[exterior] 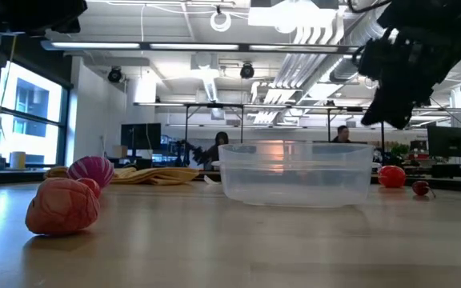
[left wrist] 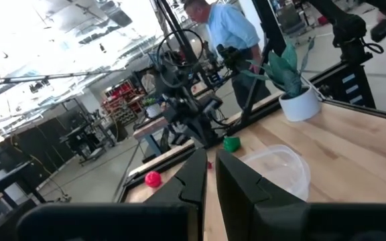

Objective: Pick and placing Produce into tupperware
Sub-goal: Prepare the transparent bin

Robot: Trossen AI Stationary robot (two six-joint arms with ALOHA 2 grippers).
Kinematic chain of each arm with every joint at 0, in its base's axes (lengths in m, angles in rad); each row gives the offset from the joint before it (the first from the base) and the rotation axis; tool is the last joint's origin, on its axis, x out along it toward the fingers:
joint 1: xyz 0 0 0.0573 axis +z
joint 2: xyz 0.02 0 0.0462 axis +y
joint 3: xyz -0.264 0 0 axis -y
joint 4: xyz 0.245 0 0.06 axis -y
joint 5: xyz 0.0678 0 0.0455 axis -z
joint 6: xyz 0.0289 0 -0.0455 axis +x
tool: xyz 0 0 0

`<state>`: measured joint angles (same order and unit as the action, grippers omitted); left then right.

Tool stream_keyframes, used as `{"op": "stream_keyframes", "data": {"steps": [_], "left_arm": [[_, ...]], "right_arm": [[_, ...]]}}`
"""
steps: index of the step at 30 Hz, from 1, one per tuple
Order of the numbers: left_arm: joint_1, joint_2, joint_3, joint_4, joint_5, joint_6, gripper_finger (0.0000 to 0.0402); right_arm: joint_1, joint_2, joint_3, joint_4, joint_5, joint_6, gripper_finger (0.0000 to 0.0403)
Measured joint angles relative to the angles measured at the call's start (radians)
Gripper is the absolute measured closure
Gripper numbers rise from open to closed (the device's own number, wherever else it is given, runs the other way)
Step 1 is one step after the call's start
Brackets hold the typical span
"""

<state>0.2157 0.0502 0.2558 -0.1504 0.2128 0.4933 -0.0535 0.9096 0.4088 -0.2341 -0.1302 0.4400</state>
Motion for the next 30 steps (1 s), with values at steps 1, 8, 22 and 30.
{"op": "stream_keyframes", "data": {"steps": [1, 8, 22, 30], "left_arm": [[0.0, 0.0, 0.0, -0.007, 0.0, 0.0, 0.0378], [0.0, 0.0, 0.0, -0.03, 0.0, -0.001, 0.0378], [0.0, 0.0, 0.0, -0.032, -0.016, 0.0, 0.0378], [0.0, 0.0, 0.0, -0.036, -0.015, 0.0, 0.0378]], "right_arm": [[0.027, 0.045, 0.0, 0.02, 0.014, 0.007, 0.0402], [0.195, 0.292, 0.0, 0.184, 0.113, 0.1, 0.0402], [0.261, 0.657, 0.192, 0.27, 0.095, 0.055, 0.0402], [0.182, 0.754, 0.339, 0.128, 0.101, -0.047, 0.0402]]}}
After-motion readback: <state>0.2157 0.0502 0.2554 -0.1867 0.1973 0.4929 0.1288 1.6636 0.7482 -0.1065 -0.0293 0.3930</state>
